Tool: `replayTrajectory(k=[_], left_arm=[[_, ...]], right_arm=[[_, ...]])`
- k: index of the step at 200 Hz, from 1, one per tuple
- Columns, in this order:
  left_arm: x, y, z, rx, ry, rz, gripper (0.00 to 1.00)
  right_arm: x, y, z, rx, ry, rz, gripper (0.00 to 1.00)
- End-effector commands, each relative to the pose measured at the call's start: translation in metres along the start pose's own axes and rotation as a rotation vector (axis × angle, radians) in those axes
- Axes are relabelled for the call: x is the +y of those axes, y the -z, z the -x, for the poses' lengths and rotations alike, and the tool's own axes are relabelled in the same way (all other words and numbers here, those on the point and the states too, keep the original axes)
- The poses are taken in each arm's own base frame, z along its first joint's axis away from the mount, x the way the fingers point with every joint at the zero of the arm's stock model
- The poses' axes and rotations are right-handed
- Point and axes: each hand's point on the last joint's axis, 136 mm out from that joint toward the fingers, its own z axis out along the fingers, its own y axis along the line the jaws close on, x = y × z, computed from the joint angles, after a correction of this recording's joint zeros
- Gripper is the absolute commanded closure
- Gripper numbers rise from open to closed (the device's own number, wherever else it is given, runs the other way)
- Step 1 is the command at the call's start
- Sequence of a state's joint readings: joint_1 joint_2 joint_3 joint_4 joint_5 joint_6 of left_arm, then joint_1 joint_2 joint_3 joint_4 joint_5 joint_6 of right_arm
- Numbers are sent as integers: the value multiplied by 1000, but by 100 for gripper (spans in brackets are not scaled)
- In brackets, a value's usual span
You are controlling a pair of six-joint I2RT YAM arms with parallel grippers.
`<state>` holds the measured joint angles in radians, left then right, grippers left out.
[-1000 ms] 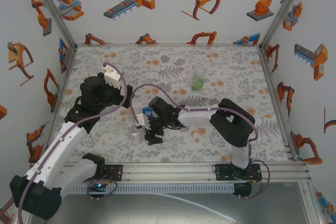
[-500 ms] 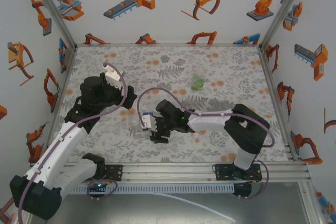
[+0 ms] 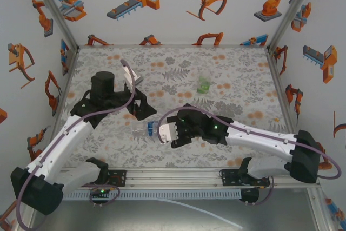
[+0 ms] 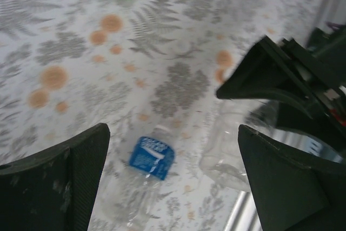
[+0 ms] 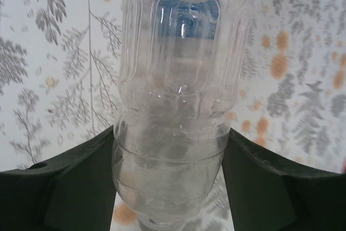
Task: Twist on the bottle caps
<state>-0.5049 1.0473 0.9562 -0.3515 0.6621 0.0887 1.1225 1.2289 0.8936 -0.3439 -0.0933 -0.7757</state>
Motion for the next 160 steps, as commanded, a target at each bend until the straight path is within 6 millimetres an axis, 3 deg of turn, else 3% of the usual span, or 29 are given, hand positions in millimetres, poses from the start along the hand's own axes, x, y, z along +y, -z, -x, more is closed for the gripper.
replayTrajectory(k=[1,35,69,121,160], left_arm=[[-54,-3,-9,95,1,-222,6],[-80,-11,-11,153,9,-336,6],[-92,-18,-10,199,20,-388,10],[-105,-18,-16,266,39,-449,21],[-109,-20,-24,305,54,-461,22]], right_arm=[[-12,29,2,80,154,-48,50],[-23,53,25,77,274,-87,51],[-27,69,47,61,377,-125,50],[-30,74,58,82,467,-167,50],[-32,75,62,91,473,-182,50]])
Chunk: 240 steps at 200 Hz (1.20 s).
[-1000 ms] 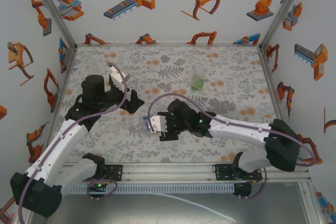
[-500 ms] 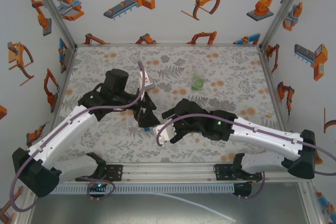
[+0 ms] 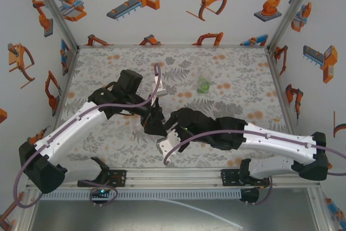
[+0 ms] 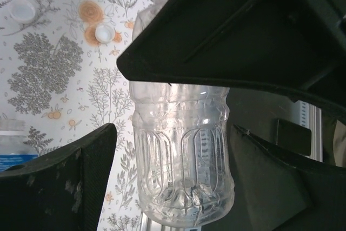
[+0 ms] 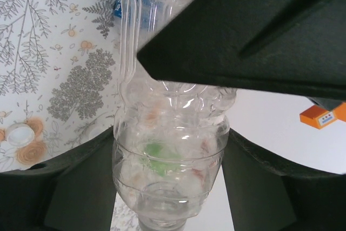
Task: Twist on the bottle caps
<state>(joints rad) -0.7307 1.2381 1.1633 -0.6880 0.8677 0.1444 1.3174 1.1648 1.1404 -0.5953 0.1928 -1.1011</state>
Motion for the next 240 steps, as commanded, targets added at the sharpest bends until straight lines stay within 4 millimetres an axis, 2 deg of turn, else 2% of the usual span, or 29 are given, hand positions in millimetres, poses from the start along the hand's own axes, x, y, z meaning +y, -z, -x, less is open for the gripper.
replayTrajectory(k=[1,30,103,155,164,182,199,240], left_arm=[[-12,0,-2,24,-10,-44,22],[-11,-5,-2,42,-14,-40,22],[-16,-14,0,62,-33,-64,42],[-20,-10,-6,47,-45,-45,56],[-18,-9,-7,39,-56,-34,58],[-15,-8,-9,31,-74,-8,62],[-10,-8,-11,25,-81,22,66],[4,-7,-8,-40,-92,105,68]], right_arm=[[-15,8,2,19,20,-46,50],[-17,9,4,22,9,-44,50],[-23,15,16,8,13,-84,50],[-24,19,18,16,23,-99,49],[-24,18,18,17,21,-103,44],[-24,17,17,24,9,-110,27],[-26,18,15,32,-39,-124,19],[-26,20,14,-4,-192,-176,16]])
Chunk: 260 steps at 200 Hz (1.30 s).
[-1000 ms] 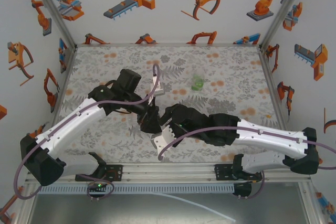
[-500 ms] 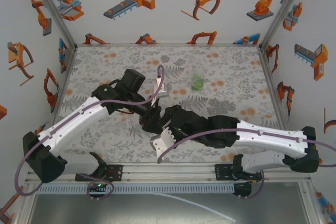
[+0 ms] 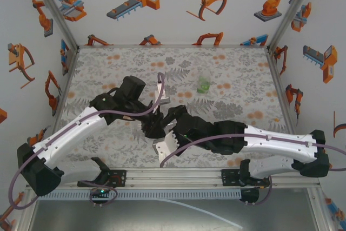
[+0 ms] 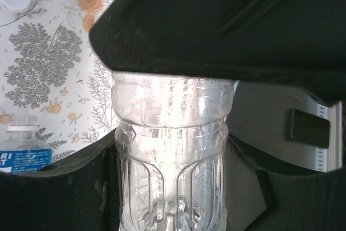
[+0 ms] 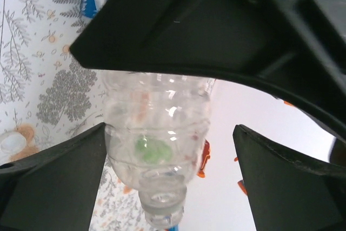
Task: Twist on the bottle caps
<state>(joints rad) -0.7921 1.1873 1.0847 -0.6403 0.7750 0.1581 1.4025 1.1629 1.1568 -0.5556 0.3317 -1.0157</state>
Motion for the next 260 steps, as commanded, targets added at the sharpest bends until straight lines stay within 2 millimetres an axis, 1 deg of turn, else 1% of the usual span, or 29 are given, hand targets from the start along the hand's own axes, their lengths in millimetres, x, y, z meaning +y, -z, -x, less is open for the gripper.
replayTrajectory(k=[1,27,51,81,120,143,163,195,241,260], left_arm=[[7,4,10,-68,-30,62,68],[16,8,11,-90,-15,133,69],[25,14,10,-121,5,199,69],[32,21,9,-147,22,264,69],[33,30,8,-177,20,304,69],[35,34,8,-196,15,332,69],[36,36,9,-222,18,341,69],[38,39,14,-258,14,350,69],[29,43,29,-334,-23,319,70],[21,47,35,-362,-30,292,71]], right_arm=[[-12,10,1,-33,-150,-80,16],[-21,20,-2,-49,-306,-119,16],[-21,28,-13,-61,-471,-148,16],[-32,41,-32,-84,-728,-211,16],[-49,53,-54,-131,-1018,-326,18],[-55,57,-67,-164,-1189,-377,19],[-59,61,-77,-207,-1341,-388,20],[-69,63,-72,-354,-1490,-346,21],[-100,71,-52,-620,-1621,-322,22],[-112,75,-50,-701,-1687,-332,22]])
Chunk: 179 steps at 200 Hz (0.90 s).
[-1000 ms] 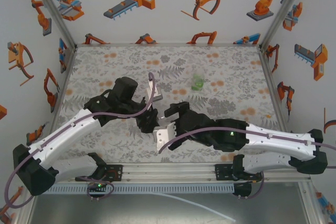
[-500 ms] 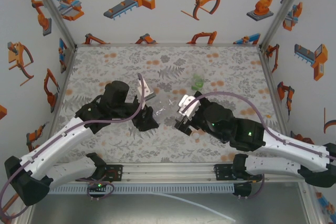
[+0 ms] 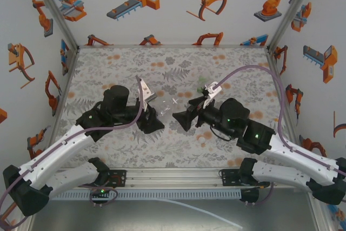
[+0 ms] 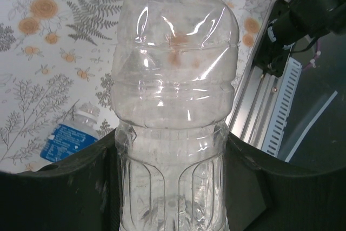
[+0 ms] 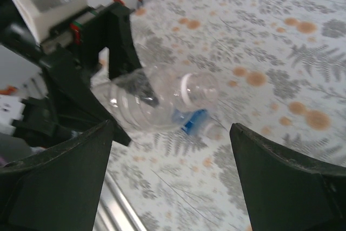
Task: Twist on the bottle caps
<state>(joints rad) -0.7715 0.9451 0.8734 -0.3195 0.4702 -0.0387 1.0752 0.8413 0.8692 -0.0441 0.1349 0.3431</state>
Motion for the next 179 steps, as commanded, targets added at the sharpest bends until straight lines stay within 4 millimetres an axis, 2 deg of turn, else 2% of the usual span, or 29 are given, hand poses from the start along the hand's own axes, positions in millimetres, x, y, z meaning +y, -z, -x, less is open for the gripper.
replayTrajectory(k=[1,40,72,89,139,161,179], left_arm=[[-11,9,22,-93,-7,-45,71],[-22,24,42,-212,-12,-70,71],[-28,34,64,-305,-24,-86,71],[-35,40,80,-365,-27,-120,71],[-72,65,121,-522,-50,-320,71],[-83,72,131,-546,-48,-388,71],[-88,77,136,-552,-52,-416,71]], right_arm=[[16,0,38,-152,-176,102,22],[5,-3,55,-262,-341,88,26],[6,-6,72,-316,-397,110,27],[16,-10,81,-325,-397,169,27],[70,-5,123,-381,-381,489,31],[80,4,134,-418,-367,553,37],[81,5,135,-427,-342,556,42]])
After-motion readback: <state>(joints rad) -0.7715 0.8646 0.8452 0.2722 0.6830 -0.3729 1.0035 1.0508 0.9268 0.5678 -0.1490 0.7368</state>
